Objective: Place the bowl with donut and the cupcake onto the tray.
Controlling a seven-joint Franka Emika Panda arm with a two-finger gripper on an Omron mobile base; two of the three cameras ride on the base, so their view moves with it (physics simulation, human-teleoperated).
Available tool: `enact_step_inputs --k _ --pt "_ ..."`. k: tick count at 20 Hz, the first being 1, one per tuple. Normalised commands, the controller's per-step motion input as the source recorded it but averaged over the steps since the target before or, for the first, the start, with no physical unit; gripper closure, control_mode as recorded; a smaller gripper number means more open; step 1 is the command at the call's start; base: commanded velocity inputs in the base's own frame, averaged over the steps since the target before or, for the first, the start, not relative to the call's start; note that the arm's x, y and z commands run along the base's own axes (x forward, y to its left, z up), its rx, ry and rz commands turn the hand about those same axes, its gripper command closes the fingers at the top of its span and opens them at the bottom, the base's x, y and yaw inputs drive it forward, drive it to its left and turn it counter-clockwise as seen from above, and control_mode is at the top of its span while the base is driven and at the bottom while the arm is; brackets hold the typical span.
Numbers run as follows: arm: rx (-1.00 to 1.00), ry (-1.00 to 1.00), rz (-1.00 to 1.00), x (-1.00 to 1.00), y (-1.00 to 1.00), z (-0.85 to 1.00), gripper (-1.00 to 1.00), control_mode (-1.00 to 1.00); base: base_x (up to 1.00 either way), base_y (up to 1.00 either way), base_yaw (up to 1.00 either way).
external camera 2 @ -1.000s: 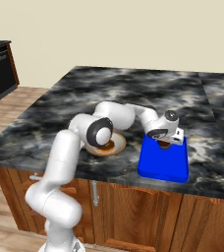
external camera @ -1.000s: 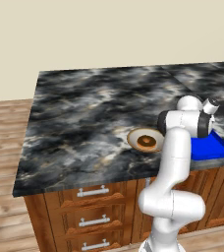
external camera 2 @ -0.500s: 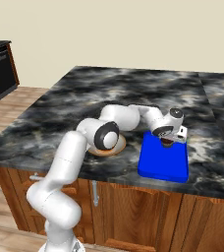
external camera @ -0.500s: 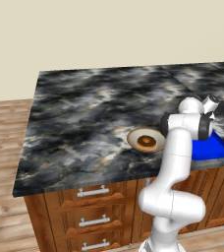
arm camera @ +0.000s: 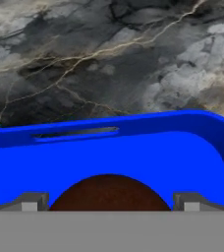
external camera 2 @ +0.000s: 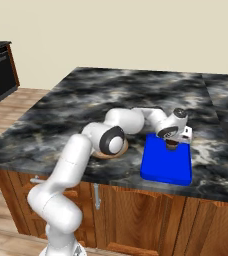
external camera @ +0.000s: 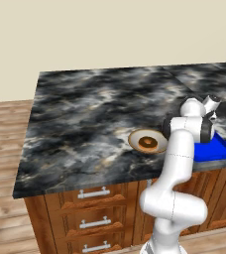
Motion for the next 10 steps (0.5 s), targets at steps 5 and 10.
enact_step_inputs --k 5,10 --pt "-0.18 0.0 0.05 0.3 -0.09 -0.53 -1.0 -1.0 0.0 0.0 0.0" --pt "-0.1 0.0 0.06 0.11 -0.1 -0.35 -1.0 -1.0 0.0 0.0 0.0"
